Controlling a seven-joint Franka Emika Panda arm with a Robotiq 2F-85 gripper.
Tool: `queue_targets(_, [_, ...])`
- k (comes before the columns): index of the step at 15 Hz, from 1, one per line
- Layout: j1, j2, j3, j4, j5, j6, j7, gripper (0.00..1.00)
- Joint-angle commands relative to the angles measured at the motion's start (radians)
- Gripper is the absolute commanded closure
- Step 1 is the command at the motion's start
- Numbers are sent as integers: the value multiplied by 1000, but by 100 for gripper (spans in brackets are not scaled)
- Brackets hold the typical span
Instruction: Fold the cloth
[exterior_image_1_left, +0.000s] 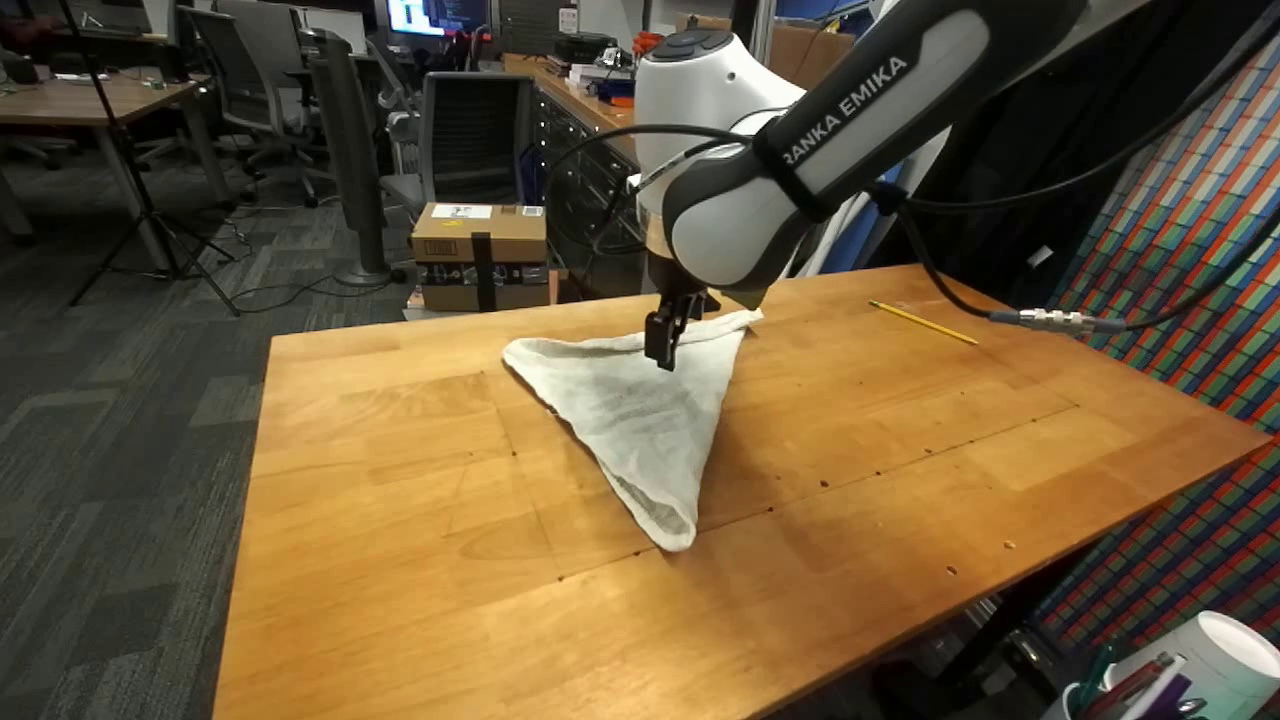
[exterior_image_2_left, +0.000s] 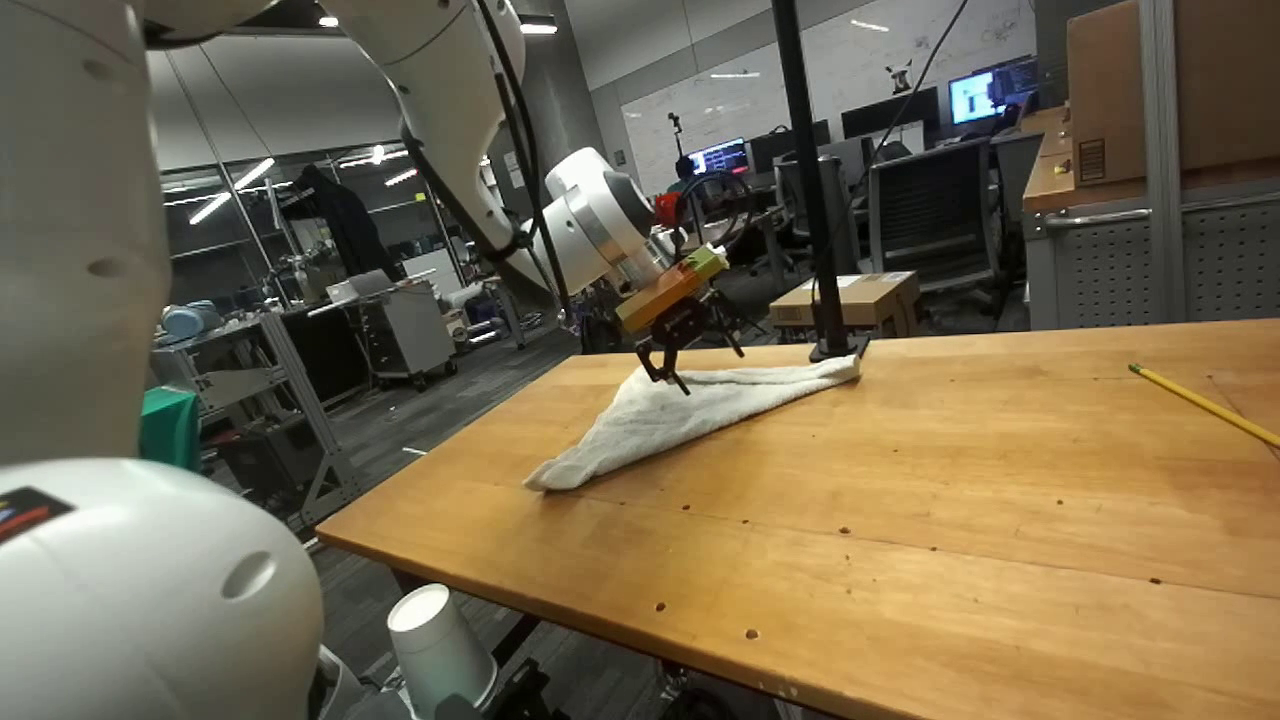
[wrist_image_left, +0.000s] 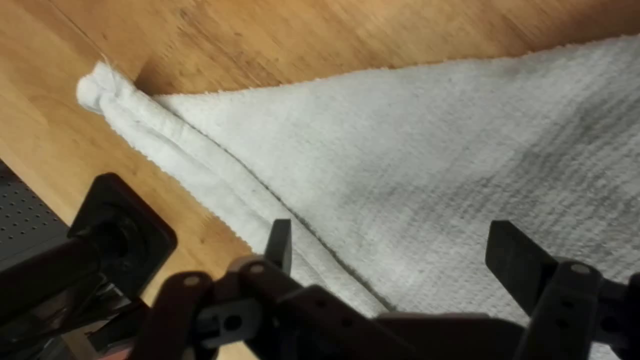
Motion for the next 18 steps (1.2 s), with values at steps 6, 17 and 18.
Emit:
queue_targets(6, [-59, 32, -50, 71, -78, -2, 38, 0])
queue_targets(17, [-118, 127, -72, 175, -65, 22, 0, 0])
queue_targets(18, [-123, 137, -73, 185, -64, 23, -5, 0])
